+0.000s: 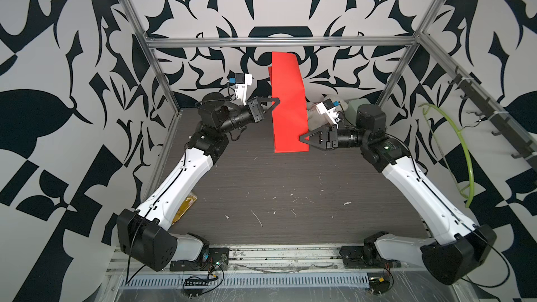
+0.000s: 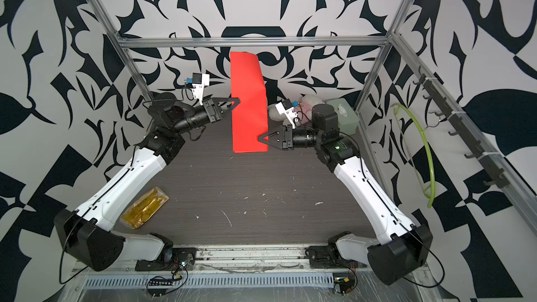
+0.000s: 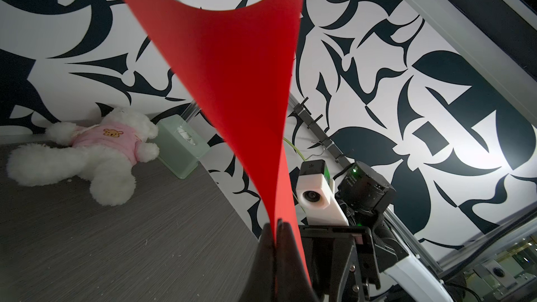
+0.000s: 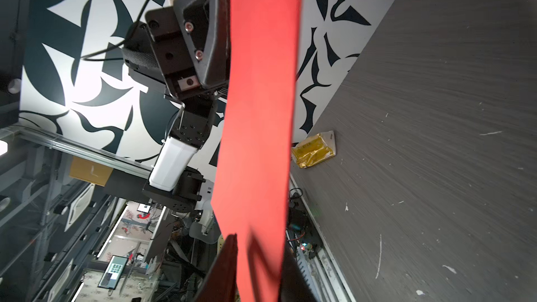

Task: Fold the rectangular paper in half along the long edge
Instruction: Fold the paper.

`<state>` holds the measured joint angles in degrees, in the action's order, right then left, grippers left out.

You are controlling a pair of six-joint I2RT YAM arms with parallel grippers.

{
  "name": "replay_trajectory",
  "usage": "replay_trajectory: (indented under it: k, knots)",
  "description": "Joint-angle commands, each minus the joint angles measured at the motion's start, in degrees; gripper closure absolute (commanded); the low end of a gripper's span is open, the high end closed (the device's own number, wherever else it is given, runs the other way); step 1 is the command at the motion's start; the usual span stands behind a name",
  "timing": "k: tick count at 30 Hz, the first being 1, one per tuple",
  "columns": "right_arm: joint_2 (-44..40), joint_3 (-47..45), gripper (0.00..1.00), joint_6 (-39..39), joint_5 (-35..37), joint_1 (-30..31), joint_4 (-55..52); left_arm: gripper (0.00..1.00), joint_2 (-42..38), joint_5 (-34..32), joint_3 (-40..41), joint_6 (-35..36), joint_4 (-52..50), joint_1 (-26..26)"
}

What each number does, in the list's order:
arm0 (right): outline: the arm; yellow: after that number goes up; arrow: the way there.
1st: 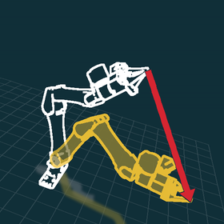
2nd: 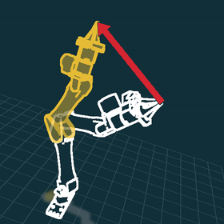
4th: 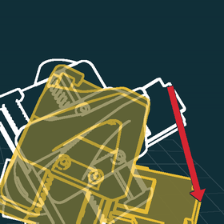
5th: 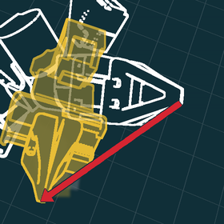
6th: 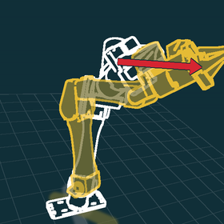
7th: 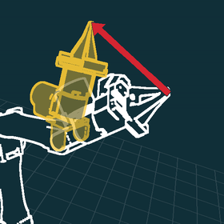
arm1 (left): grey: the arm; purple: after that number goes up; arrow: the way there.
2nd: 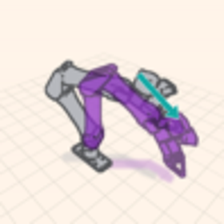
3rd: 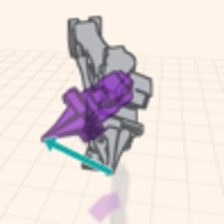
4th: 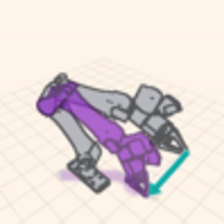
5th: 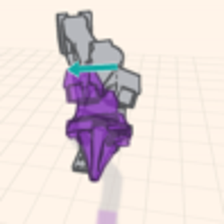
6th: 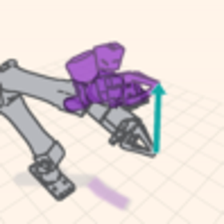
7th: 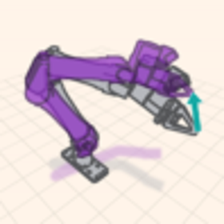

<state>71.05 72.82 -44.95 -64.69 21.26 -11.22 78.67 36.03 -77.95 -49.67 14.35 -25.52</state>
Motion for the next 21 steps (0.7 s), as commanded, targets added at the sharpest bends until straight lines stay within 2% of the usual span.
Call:
replay_trajectory:
  k: [1,2,3,4,5,7,10,11,12,14,17,18,19,20,21]
  knots:
    - [-2.22,0.58,0.99,1.16,-1.48,0.36,-0.07,1.0,0.57,0.4,-2.55,0.31,1.91,0.12]
    - [-2.44,0.55,1.0,1.22,-1.67,0.37,-0.43,1.0,0.54,0.35,-2.64,0.43,1.91,0.12]
    - [-2.57,0.56,0.97,1.41,-1.51,0.38,-0.95,1.0,0.62,0.35,-2.73,0.45,1.91,0.12]
    - [-2.59,0.85,0.91,1.96,-1.12,0.37,-2.12,1.0,0.7,0.4,-2.84,0.44,1.91,0.15]
    - [-2.65,1.1,0.9,2.85,-0.89,0.37,-3.51,1.0,0.73,0.45,-3.01,0.47,1.91,0.12]
    - [-2.99,0.85,1.0,3.25,-0.88,0.39,-3.49,1.0,1.09,0.53,-3.24,0.36,2.14,0.14]
    - [-3.11,1.04,0.99,3.31,-1.13,0.45,-3.97,1.0,1.47,0.75,-3.69,0.35,2.17,0.12]
    - [-2.82,1.63,0.86,4.27,-0.77,0.48,-5.72,1.0,1.44,0.86,-3.82,0.28,2.25,0.12]
    - [-2.67,1.96,0.84,5.05,-0.52,0.45,-7.03,1.0,1.5,0.88,-3.99,0.34,2.2,0.16]
    - [-3.12,1.19,0.99,5.06,-0.43,0.45,-6.15,1.0,1.57,0.87,-4.17,0.51,2.22,0.17]
    - [-3.16,1.06,1.0,4.79,-0.73,0.48,-6.02,1.0,1.83,1.06,-4.48,0.59,2.1,0.12]
    - [-2.96,1.41,0.91,5.21,-0.27,0.5,-7.02,1.0,1.82,1.14,-4.57,0.45,2.12,0.12]
    - [-2.78,1.62,0.9,5.85,-0.14,0.46,-7.82,1.0,1.78,1.18,-4.58,0.45,2.17,0.12]
    - [-2.88,1.36,0.97,5.98,-0.09,0.45,-7.6,1.0,1.8,1.15,-4.53,0.48,2.17,0.17]
    - [-3.16,0.96,1.0,5.71,-0.09,0.45,-6.7,1.0,1.76,1.15,-4.56,0.47,2.17,0.13]
